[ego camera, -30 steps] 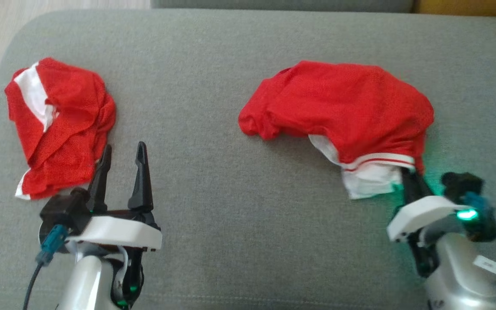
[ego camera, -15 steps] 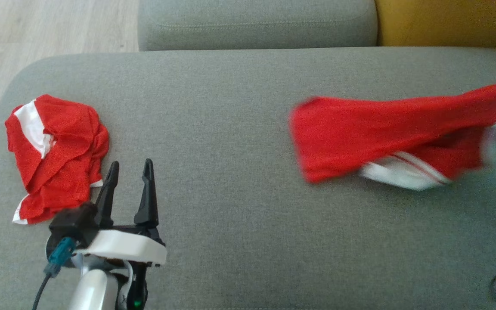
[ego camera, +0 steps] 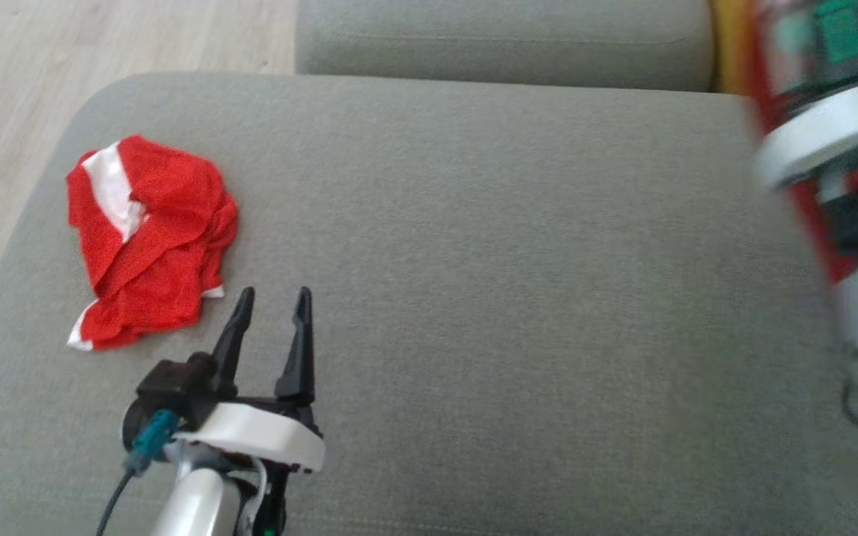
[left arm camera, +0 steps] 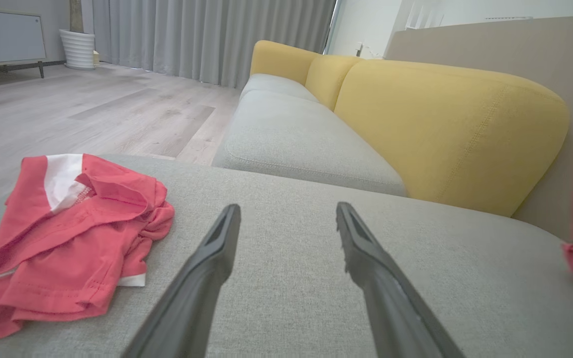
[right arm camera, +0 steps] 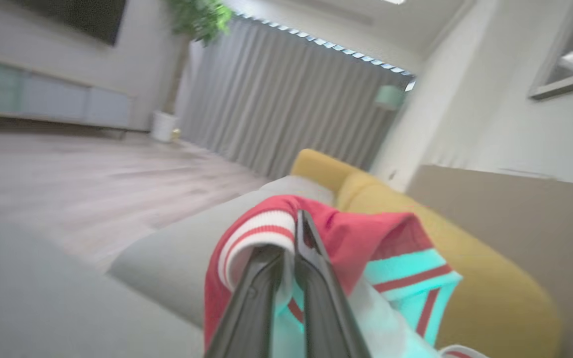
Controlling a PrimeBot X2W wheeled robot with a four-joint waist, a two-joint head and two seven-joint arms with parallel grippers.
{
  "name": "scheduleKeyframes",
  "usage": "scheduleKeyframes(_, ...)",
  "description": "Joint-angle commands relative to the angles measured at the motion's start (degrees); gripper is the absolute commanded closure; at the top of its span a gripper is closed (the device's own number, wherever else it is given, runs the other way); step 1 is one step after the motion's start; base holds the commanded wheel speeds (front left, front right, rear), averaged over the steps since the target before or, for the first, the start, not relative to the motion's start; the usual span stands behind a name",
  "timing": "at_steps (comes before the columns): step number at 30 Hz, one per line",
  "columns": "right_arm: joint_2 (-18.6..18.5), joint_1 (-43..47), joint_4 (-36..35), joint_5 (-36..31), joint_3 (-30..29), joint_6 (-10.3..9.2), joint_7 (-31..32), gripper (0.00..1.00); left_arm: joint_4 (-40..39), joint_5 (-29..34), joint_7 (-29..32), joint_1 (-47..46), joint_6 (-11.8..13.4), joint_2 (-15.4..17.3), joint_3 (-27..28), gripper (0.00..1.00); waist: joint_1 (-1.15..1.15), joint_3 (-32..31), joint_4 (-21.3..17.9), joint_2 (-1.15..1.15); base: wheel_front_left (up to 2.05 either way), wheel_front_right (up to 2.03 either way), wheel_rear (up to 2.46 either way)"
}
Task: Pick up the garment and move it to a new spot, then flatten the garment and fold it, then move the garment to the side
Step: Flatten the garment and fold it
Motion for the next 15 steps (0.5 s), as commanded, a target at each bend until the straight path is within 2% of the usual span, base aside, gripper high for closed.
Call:
scheduleKeyframes(1,-0.75,-1.23,-0.52,1.78,5.0,-0.05,0.63,1.0,-1.44,0.45,-0.3,-3.39,-0.07,0.27,1.16,0.0,0.0,1.07,1.37,0.0,0.0,0.0,0.0)
scheduleKeyframes(6,-0.55,-1.07,7.64,8.93,22.51,-0.05,1.18,1.0,-0.52,-0.38,-0.3,-5.67,-0.13,0.27,-1.66,0.0,0.0,3.72,4.84,0.0,0.0,0.0,0.0)
scheduleKeyframes(12,3.21,-4.1,19.16,13.44,37.81,-0.05,-1.99,1.0,0.36,-1.7,-0.3,-8.18,0.43,0.27,-4.75,0.0,0.0,6.36,9.06,0.0,0.0,0.0,0.0)
scheduleKeyframes(13,4.04,-4.81,21.06,13.74,39.24,-0.05,-2.57,0.64,0.47,-1.89,-0.3,-8.41,0.62,0.27,-5.01,0.0,0.0,6.64,9.51,0.0,0.0,0.0,0.0)
scheduleKeyframes(14,4.91,-5.47,22.95,13.94,40.73,-0.05,-3.08,0.0,0.52,-2.1,-0.3,-8.59,0.79,0.27,-5.23,0.0,0.0,6.91,9.89,0.0,0.0,0.0,0.0)
scheduleKeyframes(15,5.78,-6.01,24.82,14.21,42.39,-0.05,-3.42,0.0,0.59,-2.28,-0.3,-8.74,0.91,0.27,-5.47,0.0,0.0,7.11,10.23,0.0,0.0,0.0,0.0)
